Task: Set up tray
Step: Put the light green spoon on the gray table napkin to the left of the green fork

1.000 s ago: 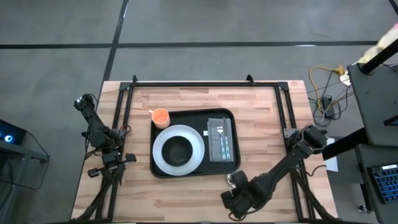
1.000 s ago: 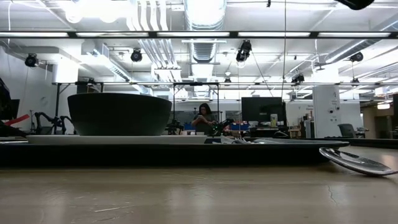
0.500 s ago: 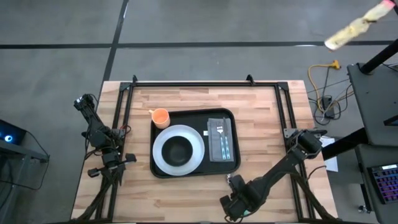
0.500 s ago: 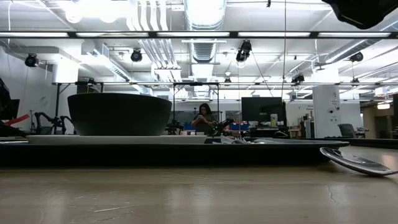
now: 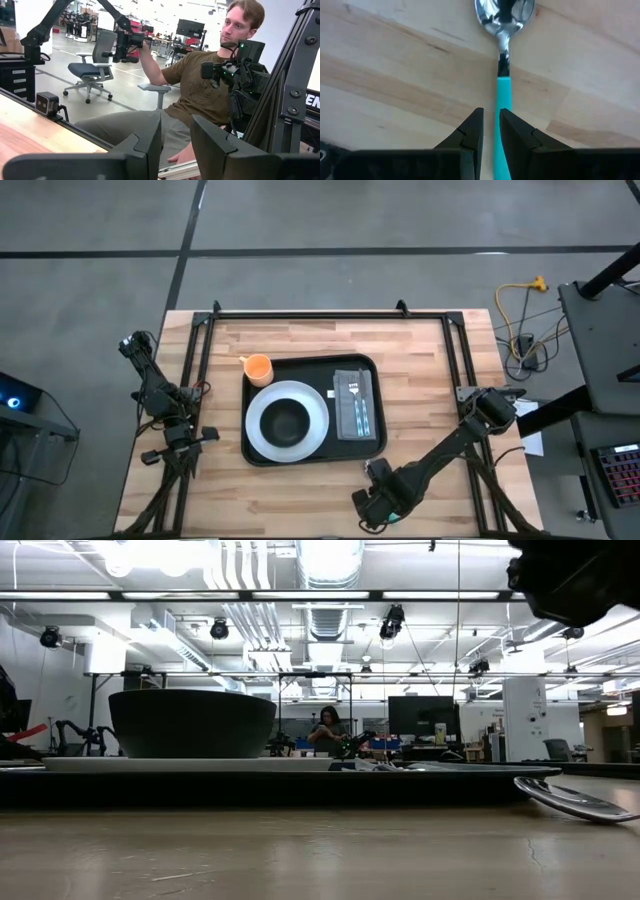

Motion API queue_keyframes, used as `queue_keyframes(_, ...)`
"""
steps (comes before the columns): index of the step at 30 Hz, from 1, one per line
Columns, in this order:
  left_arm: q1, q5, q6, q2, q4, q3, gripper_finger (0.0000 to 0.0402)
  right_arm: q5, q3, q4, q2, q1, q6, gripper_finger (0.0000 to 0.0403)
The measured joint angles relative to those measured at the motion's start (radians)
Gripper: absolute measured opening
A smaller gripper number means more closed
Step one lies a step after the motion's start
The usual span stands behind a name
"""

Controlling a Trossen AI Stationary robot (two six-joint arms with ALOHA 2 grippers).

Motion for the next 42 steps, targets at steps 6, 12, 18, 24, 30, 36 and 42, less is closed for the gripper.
queue_keyframes(6,0.000,0.000,0.000,0.000,0.000,0.000,0.0085,-0.003,-0.028,0.014,0.000,-0.012,-0.043,0.0052)
queue_keyframes(12,0.000,0.000,0.000,0.000,0.000,0.000,0.0085,-0.011,-0.061,0.059,0.000,-0.017,-0.044,0.0053)
queue_keyframes(18,0.000,0.000,0.000,0.000,0.000,0.000,0.0085,-0.034,-0.082,0.077,0.000,-0.022,-0.043,0.0054)
queue_keyframes(24,0.000,0.000,0.000,0.000,0.000,0.000,0.0085,-0.043,-0.113,0.113,-0.003,-0.025,-0.041,0.0053)
queue_keyframes(30,0.000,0.000,0.000,0.000,0.000,0.000,0.0085,-0.048,-0.132,0.148,-0.001,-0.024,-0.041,0.0060)
queue_keyframes(36,0.000,0.000,0.000,0.000,0.000,0.000,0.0085,-0.047,-0.132,0.155,-0.001,-0.024,-0.043,0.0066)
queue_keyframes(42,0.000,0.000,0.000,0.000,0.000,0.000,0.0085,-0.047,-0.132,0.159,-0.001,-0.024,-0.043,0.0058)
